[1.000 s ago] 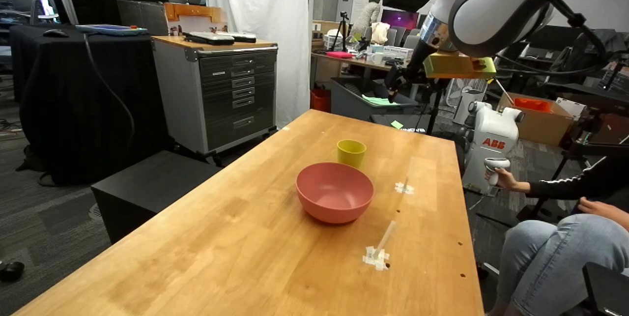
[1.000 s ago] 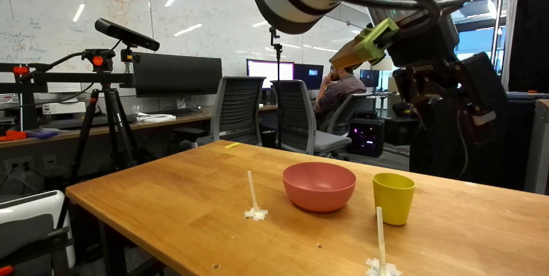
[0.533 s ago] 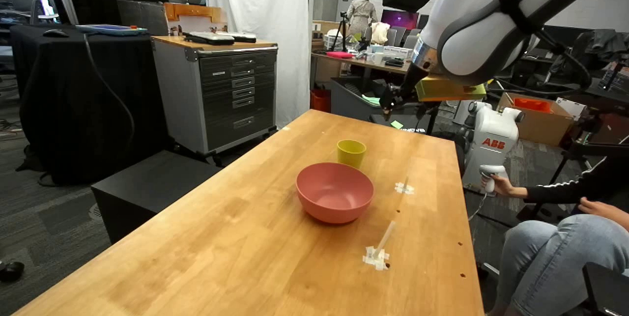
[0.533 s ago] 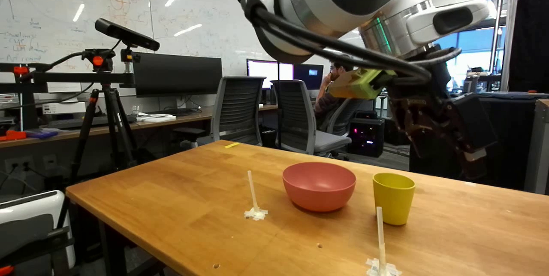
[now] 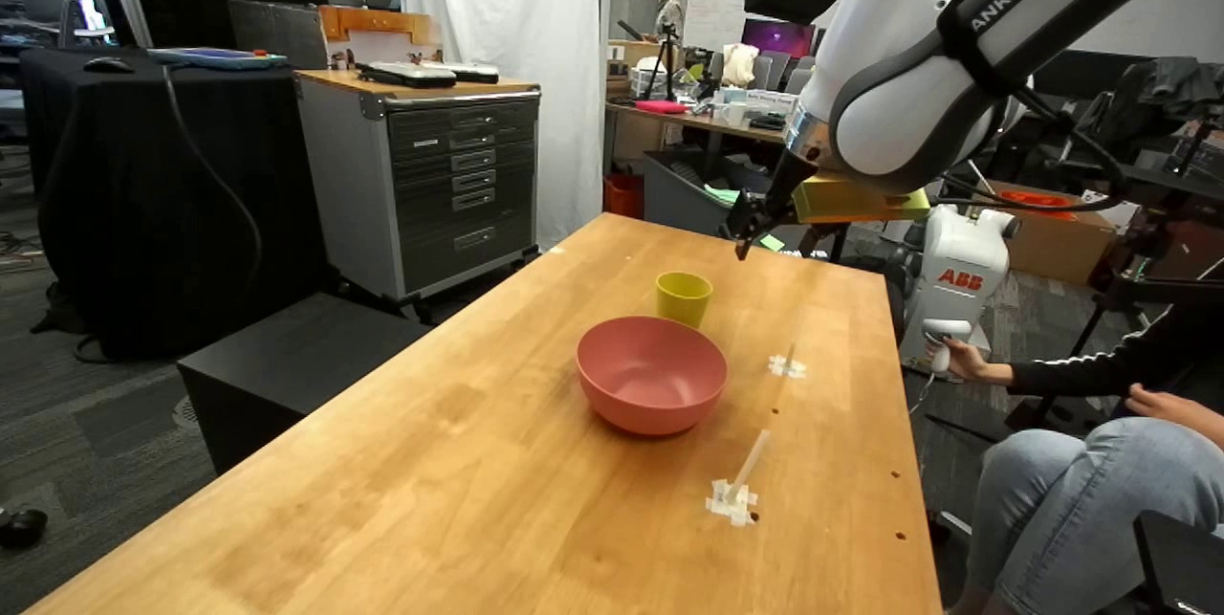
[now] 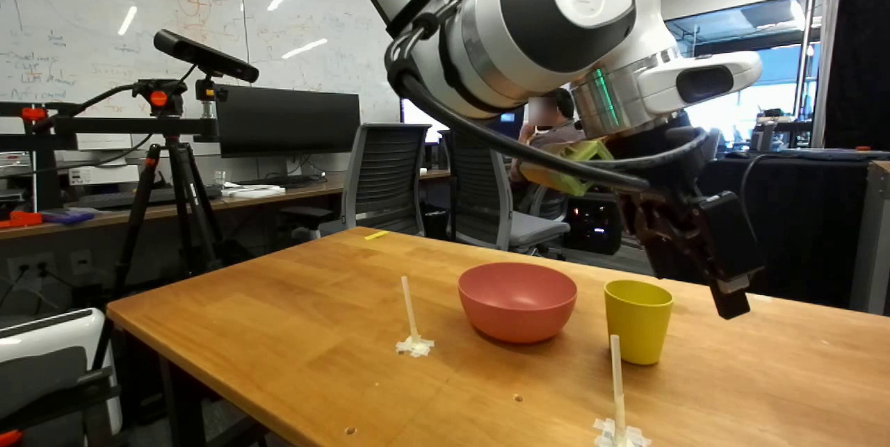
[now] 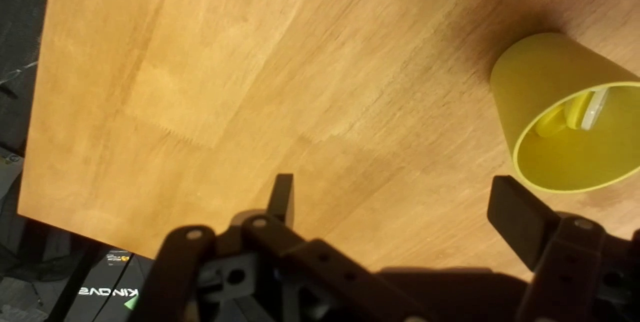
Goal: Pour the contents in the yellow cup into the pink bowl
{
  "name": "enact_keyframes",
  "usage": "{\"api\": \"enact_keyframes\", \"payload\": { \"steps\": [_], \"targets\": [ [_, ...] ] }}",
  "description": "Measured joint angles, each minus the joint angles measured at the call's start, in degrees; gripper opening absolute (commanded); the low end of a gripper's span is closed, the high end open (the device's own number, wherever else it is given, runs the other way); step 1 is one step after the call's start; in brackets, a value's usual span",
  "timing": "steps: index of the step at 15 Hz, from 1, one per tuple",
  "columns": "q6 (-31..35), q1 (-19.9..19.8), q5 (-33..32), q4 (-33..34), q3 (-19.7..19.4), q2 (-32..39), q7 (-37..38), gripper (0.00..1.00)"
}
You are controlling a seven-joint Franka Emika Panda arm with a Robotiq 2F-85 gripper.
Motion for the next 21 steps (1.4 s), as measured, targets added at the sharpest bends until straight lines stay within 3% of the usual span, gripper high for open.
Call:
{"api": "enact_keyframes", "payload": {
  "steps": [21],
  "targets": [
    [0.0,3.8,1.2,7.8,-0.4,8.5,0.0,1.00]
  ]
}}
